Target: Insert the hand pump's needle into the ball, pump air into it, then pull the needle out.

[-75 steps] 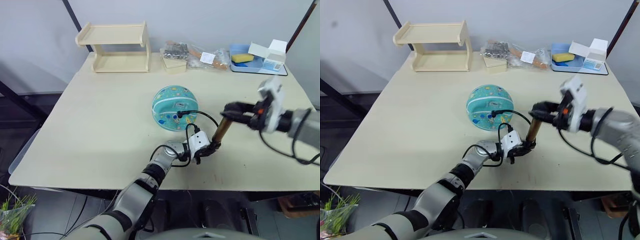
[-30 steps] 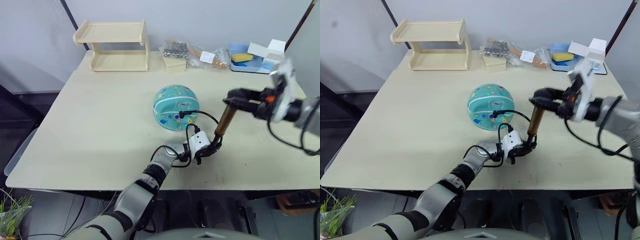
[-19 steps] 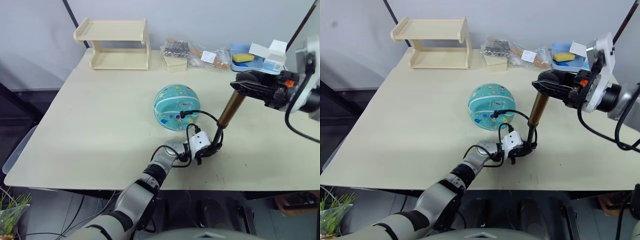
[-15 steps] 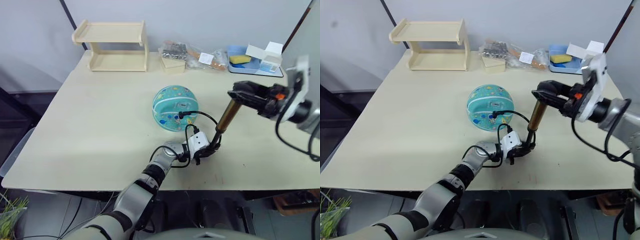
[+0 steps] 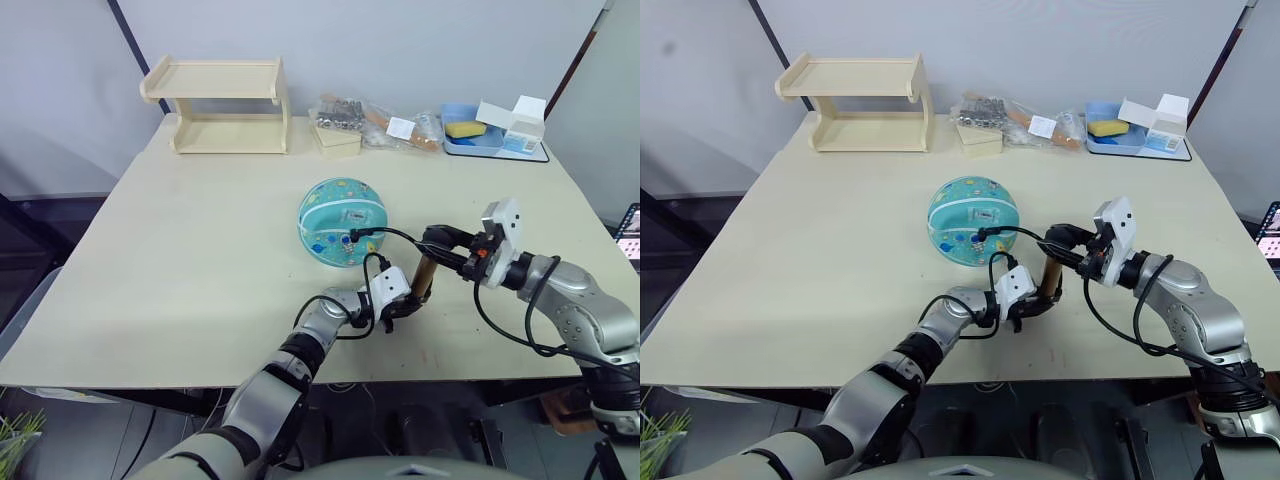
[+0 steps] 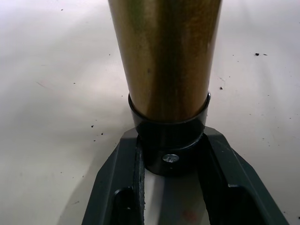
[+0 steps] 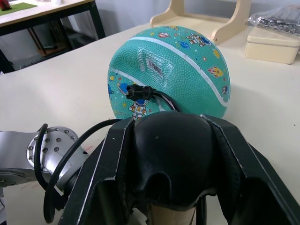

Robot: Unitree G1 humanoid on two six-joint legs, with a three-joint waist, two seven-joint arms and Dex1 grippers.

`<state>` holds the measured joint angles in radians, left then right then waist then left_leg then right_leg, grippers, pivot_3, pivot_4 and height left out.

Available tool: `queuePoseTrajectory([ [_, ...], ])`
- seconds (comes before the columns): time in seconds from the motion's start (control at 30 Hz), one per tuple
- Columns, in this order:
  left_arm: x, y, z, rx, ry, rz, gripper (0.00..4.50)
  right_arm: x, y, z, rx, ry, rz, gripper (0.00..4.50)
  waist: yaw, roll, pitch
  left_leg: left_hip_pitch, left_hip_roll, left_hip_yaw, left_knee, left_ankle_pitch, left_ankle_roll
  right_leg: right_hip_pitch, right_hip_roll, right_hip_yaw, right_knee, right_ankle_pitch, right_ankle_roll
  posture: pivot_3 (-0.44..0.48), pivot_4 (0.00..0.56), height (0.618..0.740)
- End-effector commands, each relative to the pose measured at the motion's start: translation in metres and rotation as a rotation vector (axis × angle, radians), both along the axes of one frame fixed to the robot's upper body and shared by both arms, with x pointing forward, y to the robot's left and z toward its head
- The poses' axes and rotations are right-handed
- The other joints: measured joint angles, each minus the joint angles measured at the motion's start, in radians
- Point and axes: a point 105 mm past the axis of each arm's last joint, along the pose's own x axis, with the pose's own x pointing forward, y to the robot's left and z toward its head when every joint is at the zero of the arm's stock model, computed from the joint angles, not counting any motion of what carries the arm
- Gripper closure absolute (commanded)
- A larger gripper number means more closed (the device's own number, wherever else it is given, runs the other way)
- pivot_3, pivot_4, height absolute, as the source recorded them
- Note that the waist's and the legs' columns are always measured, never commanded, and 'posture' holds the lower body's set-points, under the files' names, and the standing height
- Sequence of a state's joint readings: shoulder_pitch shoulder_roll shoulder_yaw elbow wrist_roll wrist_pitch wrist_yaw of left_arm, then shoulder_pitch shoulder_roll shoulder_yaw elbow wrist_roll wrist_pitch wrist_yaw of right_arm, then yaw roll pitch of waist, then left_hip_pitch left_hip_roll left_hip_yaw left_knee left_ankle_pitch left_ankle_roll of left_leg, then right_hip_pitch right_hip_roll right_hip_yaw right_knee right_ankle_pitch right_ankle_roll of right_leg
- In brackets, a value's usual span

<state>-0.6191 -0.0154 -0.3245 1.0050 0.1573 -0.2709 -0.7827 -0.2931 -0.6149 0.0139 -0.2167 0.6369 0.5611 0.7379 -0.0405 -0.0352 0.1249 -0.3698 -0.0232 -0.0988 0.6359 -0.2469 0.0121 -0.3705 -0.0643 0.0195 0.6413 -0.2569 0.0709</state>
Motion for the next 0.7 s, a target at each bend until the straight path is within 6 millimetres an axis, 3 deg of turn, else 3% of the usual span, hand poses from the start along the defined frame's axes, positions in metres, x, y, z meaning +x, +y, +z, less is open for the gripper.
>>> queuePoseTrajectory([
  [0.03,-0.026,0.013,-0.040,0.107,0.137,-0.028,3.46,-0.004,-0.010,0.026,-0.039,-0.017,0.001,2.83,0.004,0.007,0.004,-0.001,-0.001,0.000,0.000,0.000,0.000,0.000,-0.001,0.000,0.000,0.000,0.000,0.000,0.150,0.740],
  [0.17,-0.026,0.010,-0.040,0.106,0.140,-0.038,3.46,-0.018,-0.012,0.111,0.020,-0.160,0.054,2.83,0.013,0.021,0.015,-0.012,-0.004,0.000,0.002,0.001,0.000,-0.008,-0.003,0.000,0.000,0.001,-0.001,0.000,0.150,0.740],
  [0.33,-0.027,0.007,-0.039,0.107,0.138,-0.047,3.46,-0.034,-0.023,0.175,0.061,-0.233,0.061,2.83,0.028,0.021,0.026,-0.014,-0.007,0.000,0.003,0.001,0.001,-0.010,-0.006,0.000,0.000,0.003,-0.004,0.000,0.150,0.740],
  [0.4,-0.026,0.006,-0.038,0.107,0.137,-0.048,3.46,-0.038,-0.026,0.186,0.065,-0.236,0.051,2.83,0.029,0.020,0.027,-0.016,-0.007,-0.001,0.003,0.001,0.001,-0.011,-0.006,-0.001,0.000,0.003,-0.004,0.000,0.150,0.740],
  [0.47,-0.026,0.006,-0.038,0.107,0.137,-0.046,3.46,-0.039,-0.026,0.186,0.060,-0.225,0.047,2.83,0.030,0.019,0.028,-0.017,-0.007,-0.001,0.003,0.001,0.001,-0.012,-0.006,-0.001,-0.001,0.003,-0.004,0.000,0.150,0.740],
  [0.53,-0.026,0.006,-0.038,0.106,0.137,-0.045,3.46,-0.035,-0.024,0.171,0.041,-0.189,0.038,2.83,0.029,0.018,0.028,-0.017,-0.007,-0.001,0.003,0.001,0.001,-0.012,-0.006,-0.001,-0.001,0.003,-0.004,0.000,0.150,0.740],
  [0.7,-0.027,0.006,-0.038,0.105,0.137,-0.051,3.46,-0.013,-0.026,0.072,-0.057,0.004,-0.037,2.83,0.027,0.010,0.022,-0.013,-0.007,-0.002,0.003,0.000,0.000,-0.007,-0.006,-0.004,-0.001,0.000,0.000,0.000,0.150,0.740],
])
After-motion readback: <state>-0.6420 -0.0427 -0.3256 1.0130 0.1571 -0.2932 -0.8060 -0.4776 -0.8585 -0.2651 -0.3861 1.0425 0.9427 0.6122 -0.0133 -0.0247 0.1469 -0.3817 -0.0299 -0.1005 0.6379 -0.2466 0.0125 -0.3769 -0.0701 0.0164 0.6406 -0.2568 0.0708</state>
